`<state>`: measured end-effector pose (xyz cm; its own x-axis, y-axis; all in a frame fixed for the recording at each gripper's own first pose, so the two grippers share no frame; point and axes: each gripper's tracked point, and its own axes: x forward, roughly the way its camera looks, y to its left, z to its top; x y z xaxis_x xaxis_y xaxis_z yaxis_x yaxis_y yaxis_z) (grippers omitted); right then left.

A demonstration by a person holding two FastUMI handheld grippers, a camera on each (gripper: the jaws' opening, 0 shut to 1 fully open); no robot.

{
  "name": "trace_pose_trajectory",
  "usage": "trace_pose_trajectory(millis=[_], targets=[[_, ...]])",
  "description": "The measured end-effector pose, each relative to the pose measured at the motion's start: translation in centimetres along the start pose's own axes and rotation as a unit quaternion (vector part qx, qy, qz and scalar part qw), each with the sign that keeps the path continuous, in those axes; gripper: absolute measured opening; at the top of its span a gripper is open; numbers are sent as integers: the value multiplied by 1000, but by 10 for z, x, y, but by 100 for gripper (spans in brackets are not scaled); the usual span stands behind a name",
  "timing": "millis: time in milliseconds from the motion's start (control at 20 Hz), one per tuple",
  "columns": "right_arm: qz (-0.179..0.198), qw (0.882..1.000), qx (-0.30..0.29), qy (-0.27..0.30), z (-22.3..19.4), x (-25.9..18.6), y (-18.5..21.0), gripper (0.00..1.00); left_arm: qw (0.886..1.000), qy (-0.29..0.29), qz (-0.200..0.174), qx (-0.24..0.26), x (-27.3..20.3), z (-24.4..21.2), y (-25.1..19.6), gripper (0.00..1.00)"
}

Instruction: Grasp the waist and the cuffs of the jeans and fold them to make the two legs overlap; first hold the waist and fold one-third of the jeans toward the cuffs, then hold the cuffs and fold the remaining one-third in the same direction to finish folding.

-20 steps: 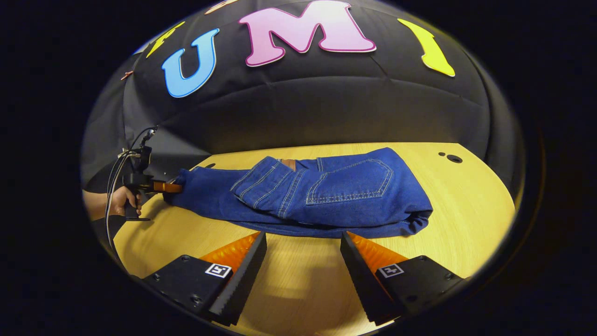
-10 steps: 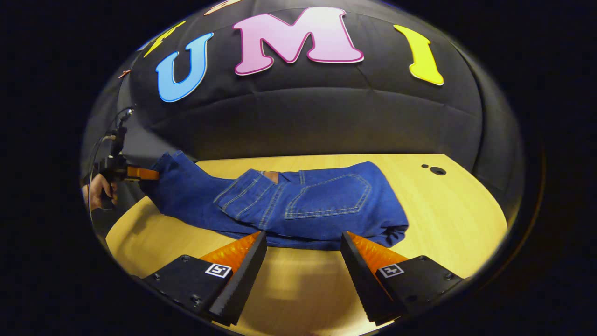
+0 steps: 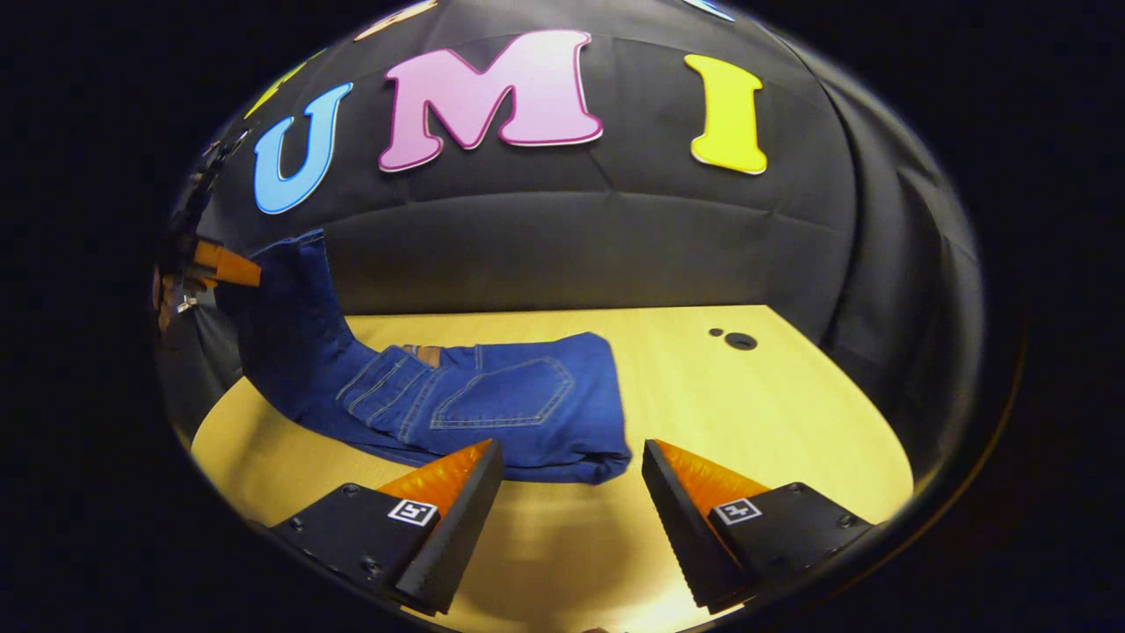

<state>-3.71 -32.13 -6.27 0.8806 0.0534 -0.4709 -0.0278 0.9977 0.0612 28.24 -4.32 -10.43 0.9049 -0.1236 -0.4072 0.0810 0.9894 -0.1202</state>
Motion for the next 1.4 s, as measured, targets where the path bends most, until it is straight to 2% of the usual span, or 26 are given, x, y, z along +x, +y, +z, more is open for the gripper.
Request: trace_pose_trajectory(millis=[200,400,500,650,700,800,850,900,950,1000,1050,1200,1400], targets=[[-28,1000,10,-3,12,-21,-45,97,998,14,-65,23,6,2,-114,6],[-61,998,24,-12,21,-39,-90,97,988,68,-138,29,28,-44,-203,6],[-77,997,30,-9,19,-46,-110,97,981,101,-157,54,46,-83,-220,6],[-92,995,45,-6,17,-61,-123,97,977,137,-141,85,53,-128,-218,7],[-96,994,43,-1,13,-66,-126,97,974,147,-148,85,54,-136,-222,8],[-101,994,36,8,6,-80,-129,97,971,154,-174,53,46,-137,-237,25],[-101,994,36,10,6,-86,-128,97,969,153,-193,26,35,-136,-247,51],[-100,994,39,11,6,-91,-126,97,968,144,-204,4,25,-130,-252,58],[-98,994,43,9,8,-95,-122,97,969,132,-208,-10,18,-124,-247,72],[-94,994,47,6,13,-100,-117,97,972,113,-205,-15,8,-115,-242,79],[-86,995,48,-1,20,-105,-109,97,975,90,-202,-18,-4,-107,-230,93],[-60,997,40,-28,49,-123,-82,97,983,3,-183,-18,-65,-64,-192,96],[-22,996,17,-84,100,-164,-33,97,986,-118,-119,5,-171,-18,-125,96]])
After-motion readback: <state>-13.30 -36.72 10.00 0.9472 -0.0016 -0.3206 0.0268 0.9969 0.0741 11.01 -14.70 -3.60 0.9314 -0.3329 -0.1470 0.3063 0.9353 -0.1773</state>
